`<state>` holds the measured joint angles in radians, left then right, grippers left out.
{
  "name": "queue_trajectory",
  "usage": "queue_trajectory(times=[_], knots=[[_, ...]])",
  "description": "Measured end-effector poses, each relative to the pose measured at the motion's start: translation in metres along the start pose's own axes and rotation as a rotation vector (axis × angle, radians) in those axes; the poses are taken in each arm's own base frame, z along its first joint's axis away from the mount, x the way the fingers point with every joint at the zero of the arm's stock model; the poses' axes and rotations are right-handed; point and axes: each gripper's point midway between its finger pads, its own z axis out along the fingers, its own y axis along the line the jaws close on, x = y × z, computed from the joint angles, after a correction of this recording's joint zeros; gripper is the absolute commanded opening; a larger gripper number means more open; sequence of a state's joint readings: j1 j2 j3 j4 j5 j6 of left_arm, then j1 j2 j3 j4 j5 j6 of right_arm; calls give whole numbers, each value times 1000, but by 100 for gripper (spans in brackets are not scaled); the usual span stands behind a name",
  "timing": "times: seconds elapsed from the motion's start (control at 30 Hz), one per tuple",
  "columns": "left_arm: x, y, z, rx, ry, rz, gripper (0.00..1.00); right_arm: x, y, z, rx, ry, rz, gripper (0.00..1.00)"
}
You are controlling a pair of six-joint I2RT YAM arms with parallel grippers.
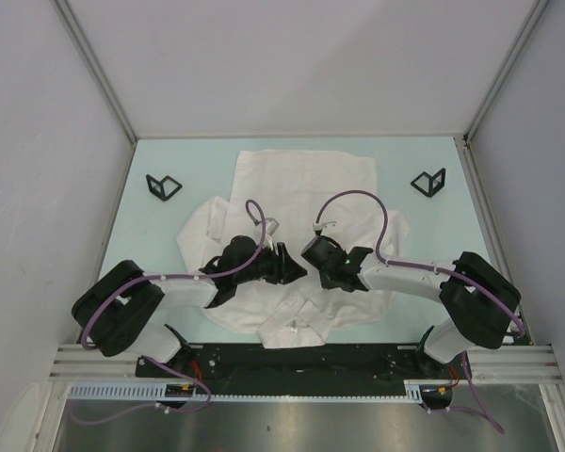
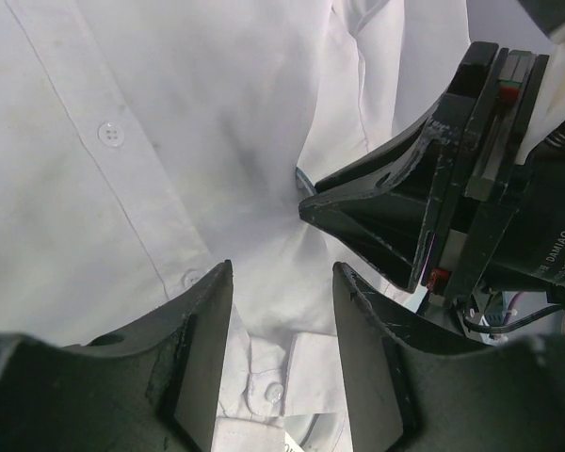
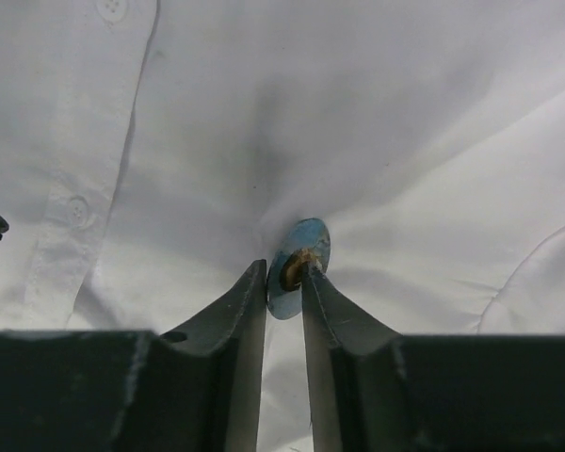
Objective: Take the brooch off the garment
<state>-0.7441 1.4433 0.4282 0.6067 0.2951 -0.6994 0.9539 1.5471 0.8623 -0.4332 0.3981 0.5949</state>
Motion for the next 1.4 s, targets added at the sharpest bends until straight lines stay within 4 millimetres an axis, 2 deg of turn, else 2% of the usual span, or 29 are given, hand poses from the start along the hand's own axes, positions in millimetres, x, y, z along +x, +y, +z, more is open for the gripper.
queue_trajectory(times=[0.1,0.4,0.5,0.67,0.8,1.07,1.17,1.4], knots=[[0,-1,0,3,-2,1,52,-3,-2,-3,3,-12,7,15],[4,-4,1,13,9,15,51,-15,-1,-15,-31,-50,62,15],[7,-6,1,18,16,26,51,-12,-1,-14,-45,-43,82,30],[10,-9,2,20,34,39,51,-3,-4,-10,-49,-18,102,30],[11,-13,5,27,43,53,51,-3,-5,-12,-57,-21,113,20],[12,-15,7,29,54,70,51,-6,-9,-16,-92,-40,148,8],[13,-15,10,25,63,69,46,-2,-11,-15,-103,-36,161,0],[17,-18,20,21,109,85,39,0,-14,-14,-148,-49,202,0]])
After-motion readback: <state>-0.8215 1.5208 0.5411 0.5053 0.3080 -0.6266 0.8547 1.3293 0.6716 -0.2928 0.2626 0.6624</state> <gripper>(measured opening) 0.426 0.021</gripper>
